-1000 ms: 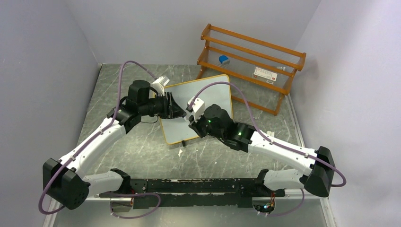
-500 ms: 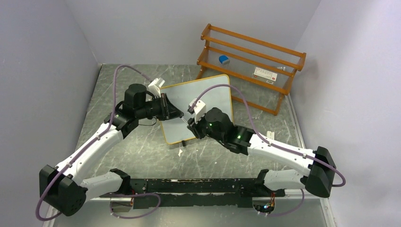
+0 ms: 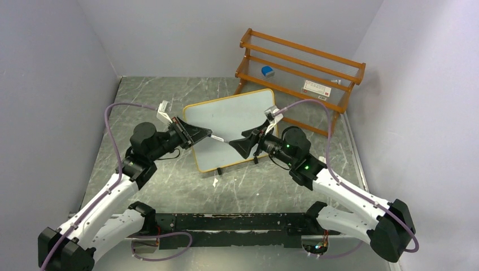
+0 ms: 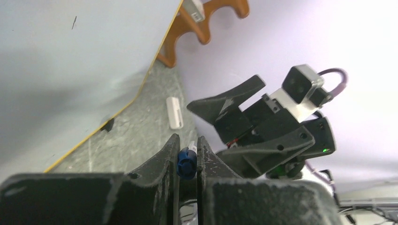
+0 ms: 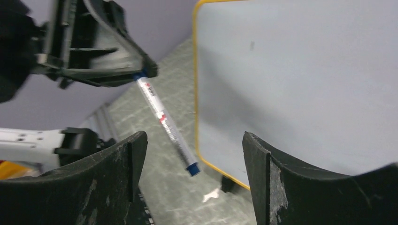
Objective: Write a sentence on the whiteboard
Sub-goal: Open the whiteboard marker at the center of the board.
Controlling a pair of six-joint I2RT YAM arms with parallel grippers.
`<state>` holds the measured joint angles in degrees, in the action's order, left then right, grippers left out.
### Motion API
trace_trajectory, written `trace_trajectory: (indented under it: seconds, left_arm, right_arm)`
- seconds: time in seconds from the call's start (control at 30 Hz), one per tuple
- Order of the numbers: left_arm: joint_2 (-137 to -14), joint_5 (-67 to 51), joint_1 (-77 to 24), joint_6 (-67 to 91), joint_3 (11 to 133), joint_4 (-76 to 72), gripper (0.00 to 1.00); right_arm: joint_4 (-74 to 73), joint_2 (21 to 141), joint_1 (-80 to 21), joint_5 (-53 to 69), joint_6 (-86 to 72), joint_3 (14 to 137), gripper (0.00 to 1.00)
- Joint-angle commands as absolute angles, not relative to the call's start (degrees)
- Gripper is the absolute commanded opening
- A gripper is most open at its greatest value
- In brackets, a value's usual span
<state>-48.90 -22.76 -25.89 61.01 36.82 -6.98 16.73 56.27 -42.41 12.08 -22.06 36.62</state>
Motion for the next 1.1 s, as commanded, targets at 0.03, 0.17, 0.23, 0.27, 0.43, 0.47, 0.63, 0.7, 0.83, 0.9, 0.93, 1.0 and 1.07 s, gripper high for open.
trace_trajectory:
  seconds: [0.03,0.17,0.23,0.27,0.43,0.47,0.63,0.7,0.83,0.9,0.93,1.0,1.07]
  left_arm:
    - [-46.54,-19.02,-25.4,72.03,32.4,-21.66,0.05]
    - [-45.96,-18.94,-25.4,75.58,30.18,-26.7,0.05]
    - [-45.95,-19.21,-25.4,77.1,29.32,-29.41,0.05]
    - [-46.09,-19.47,-25.4,77.73,29.13,-30.34,0.05]
    - [-47.23,-21.07,-25.4,80.82,27.51,-34.83,0.05]
    - [-47.49,-21.41,-25.4,81.32,27.17,-35.69,0.05]
    - [-47.93,-21.89,-25.39,82.21,26.74,-36.98,0.05]
    - [-47.86,-21.88,-25.4,81.77,27.03,-36.52,0.05]
    - [-47.74,-21.77,-25.4,81.65,27.24,-36.45,0.05]
    - [-47.89,-21.98,-25.4,81.69,27.25,-36.24,0.05]
    - [-47.93,-22.06,-25.4,81.72,27.2,-36.14,0.05]
    - [-47.82,-21.79,-25.39,82.22,26.72,-36.66,0.05]
    - [-47.65,-21.63,-25.41,82.35,26.41,-36.86,0.05]
  right_arm:
    - [30.0,55.99,-41.69,18.04,-33.35,33.64,0.78]
    - [36.89,58.37,-41.22,21.16,-37.96,32.88,0.75]
    - [39.06,59.51,-41.11,21.75,-39.31,32.75,0.73]
    - [40.58,60.1,-41.04,22.36,-40.06,32.65,0.71]
    - [45.36,63.07,-40.83,25.18,-42.81,33.65,0.66]
    - [45.96,63.44,-40.86,25.45,-43.12,33.95,0.65]
    - [47.1,64.22,-40.81,25.79,-43.82,35.35,0.61]
    - [47.0,64.53,-40.74,25.75,-43.85,35.95,0.59]
    - [47.87,64.92,-40.73,25.56,-44.26,36.33,0.53]
    - [48.3,65.23,-40.72,25.49,-44.62,36.4,0.51]
    - [48.86,65.48,-40.76,25.5,-45.27,36.41,0.51]
    - [50.04,65.96,-40.78,25.49,-45.95,36.19,0.49]
    - [50.91,66.45,-40.78,25.37,-46.39,36.04,0.48]
